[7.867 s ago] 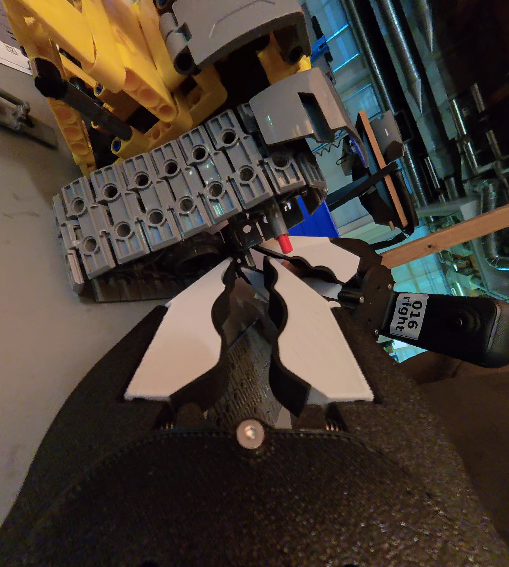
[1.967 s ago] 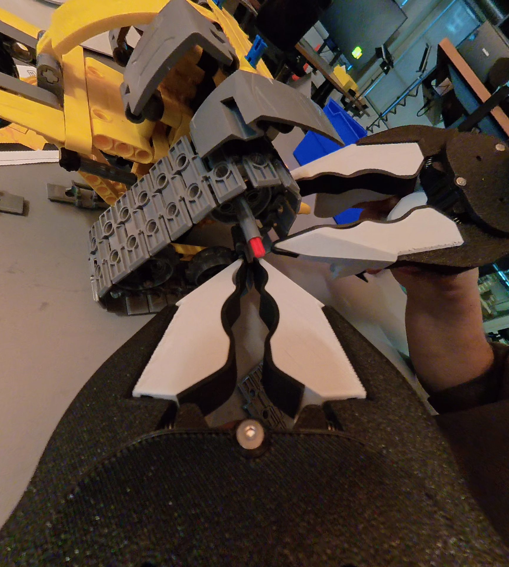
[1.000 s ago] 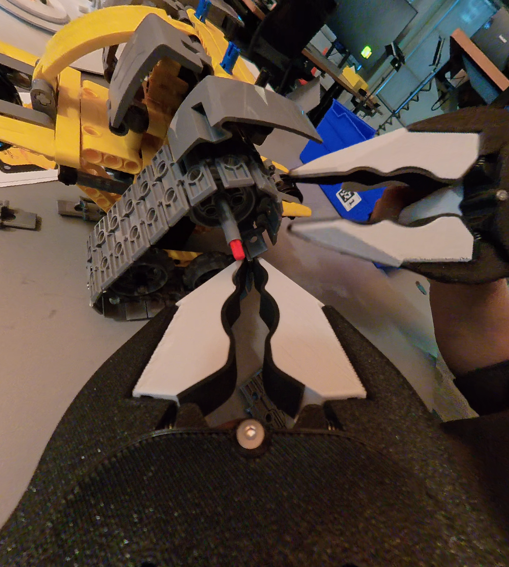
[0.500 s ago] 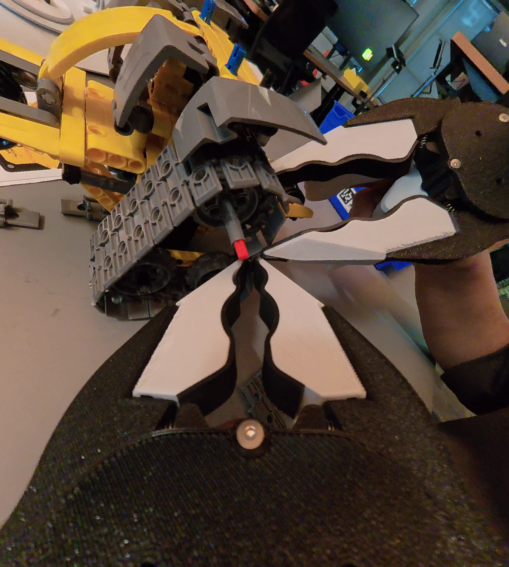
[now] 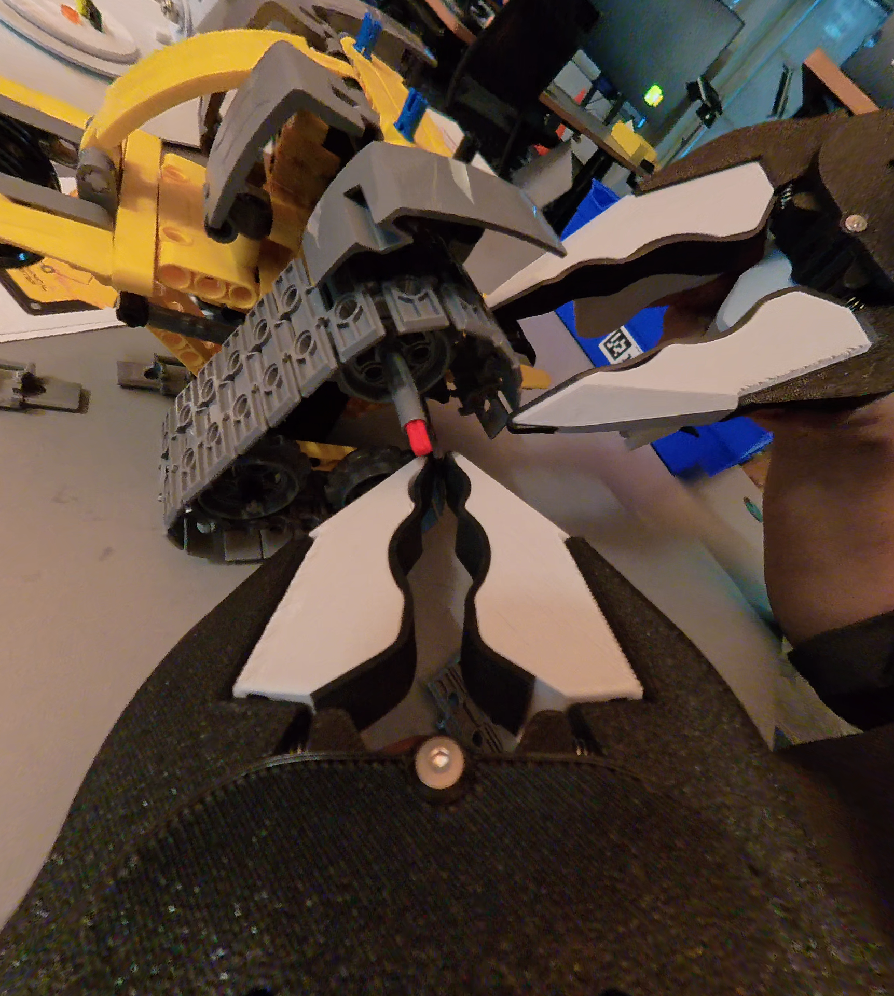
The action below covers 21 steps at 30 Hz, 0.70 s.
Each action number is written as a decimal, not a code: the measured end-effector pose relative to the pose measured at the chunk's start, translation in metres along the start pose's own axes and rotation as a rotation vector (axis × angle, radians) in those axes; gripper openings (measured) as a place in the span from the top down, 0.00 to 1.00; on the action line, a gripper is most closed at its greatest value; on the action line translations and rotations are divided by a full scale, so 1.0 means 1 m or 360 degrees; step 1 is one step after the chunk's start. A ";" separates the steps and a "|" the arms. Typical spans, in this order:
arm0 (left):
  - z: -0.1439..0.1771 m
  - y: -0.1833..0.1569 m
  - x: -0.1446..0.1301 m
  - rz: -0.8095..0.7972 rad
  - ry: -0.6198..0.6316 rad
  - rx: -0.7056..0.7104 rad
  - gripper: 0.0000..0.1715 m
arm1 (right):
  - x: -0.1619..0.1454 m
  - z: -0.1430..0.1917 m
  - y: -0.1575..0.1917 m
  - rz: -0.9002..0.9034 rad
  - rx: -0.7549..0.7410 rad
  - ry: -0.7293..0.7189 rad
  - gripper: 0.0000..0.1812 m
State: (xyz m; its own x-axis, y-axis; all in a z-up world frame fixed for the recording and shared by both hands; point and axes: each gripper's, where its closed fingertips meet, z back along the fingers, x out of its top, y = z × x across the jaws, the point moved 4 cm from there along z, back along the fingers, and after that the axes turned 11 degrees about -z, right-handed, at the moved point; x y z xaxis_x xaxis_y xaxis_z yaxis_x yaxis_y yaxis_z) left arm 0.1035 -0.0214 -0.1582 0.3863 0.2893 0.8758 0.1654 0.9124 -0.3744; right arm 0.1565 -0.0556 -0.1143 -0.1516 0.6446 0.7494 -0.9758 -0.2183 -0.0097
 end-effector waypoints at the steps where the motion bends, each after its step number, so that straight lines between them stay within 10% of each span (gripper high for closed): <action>1: 0.000 -0.001 0.000 -0.0019 0.0001 0.0006 1.00 | 0.000 0.000 0.001 0.0011 0.0014 0.0026 0.85; 2: 0.000 -0.002 0.001 -0.0043 -0.0005 0.0013 1.00 | -0.002 -0.001 0.006 0.0024 0.0077 0.0065 1.00; 21: 0.007 0.009 0.008 -0.0035 -0.0096 0.0106 1.00 | 0.005 -0.013 0.009 0.0312 -0.0182 -0.0116 0.89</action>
State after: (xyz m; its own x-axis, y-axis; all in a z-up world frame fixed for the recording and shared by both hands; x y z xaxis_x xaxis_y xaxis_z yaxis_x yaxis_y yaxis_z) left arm 0.1011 -0.0091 -0.1524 0.3277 0.2838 0.9012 0.1121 0.9354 -0.3354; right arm 0.1451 -0.0447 -0.1196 -0.3321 0.5428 0.7714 -0.9410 -0.2471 -0.2312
